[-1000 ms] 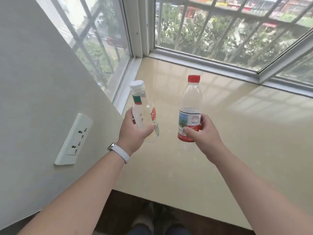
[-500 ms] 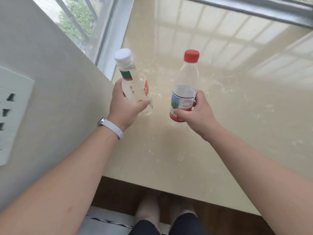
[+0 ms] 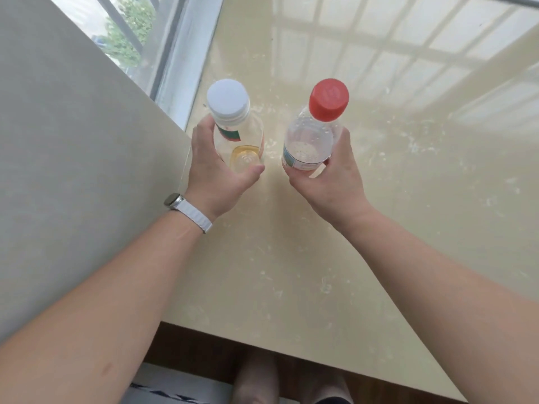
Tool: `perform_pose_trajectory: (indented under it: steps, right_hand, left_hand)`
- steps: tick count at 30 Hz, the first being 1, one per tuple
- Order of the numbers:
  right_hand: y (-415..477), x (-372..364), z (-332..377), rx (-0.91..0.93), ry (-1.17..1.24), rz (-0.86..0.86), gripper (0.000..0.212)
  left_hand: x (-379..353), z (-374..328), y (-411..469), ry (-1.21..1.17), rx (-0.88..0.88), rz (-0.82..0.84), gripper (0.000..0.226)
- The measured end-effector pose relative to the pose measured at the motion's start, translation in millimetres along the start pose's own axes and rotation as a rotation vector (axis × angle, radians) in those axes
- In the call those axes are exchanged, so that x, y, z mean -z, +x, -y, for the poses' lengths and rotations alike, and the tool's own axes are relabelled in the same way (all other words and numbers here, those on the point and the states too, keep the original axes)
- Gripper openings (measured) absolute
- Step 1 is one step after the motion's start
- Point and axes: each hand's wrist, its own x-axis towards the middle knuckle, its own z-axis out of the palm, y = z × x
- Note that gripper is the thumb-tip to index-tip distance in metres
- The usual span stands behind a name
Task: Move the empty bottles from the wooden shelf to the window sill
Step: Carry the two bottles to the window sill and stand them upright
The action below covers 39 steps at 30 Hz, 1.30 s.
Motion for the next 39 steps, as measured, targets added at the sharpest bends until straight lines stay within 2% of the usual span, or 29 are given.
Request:
perform_pose_trajectory:
  steps: [5,9,15,28,39]
  right_hand:
    - [3,-4,-15,-0.009,0.009,0.014,0.068]
    - [6,-3,-16,-0.043,-0.005,0.045,0.065]
    - [9,-9,-28,-0.128,-0.056,0.069,0.066]
    - [4,-22,-37,-0.153,-0.025,-0.044,0.065]
    - [2,-25,-36,-0.146,-0.023,-0.068,0.071]
  left_hand:
    - [-2,2,0,-0.026,-0.016,0.024,0.080]
    - [-5,7,-6,-0.147,0.026,0.082,0.075]
    - [-3,21,-6,-0.117,0.056,0.118,0.064]
    - [-4,20,8,-0.164,0.017,0.251,0.068]
    - [-1,15,10,-0.166,0.018,0.279,0.064]
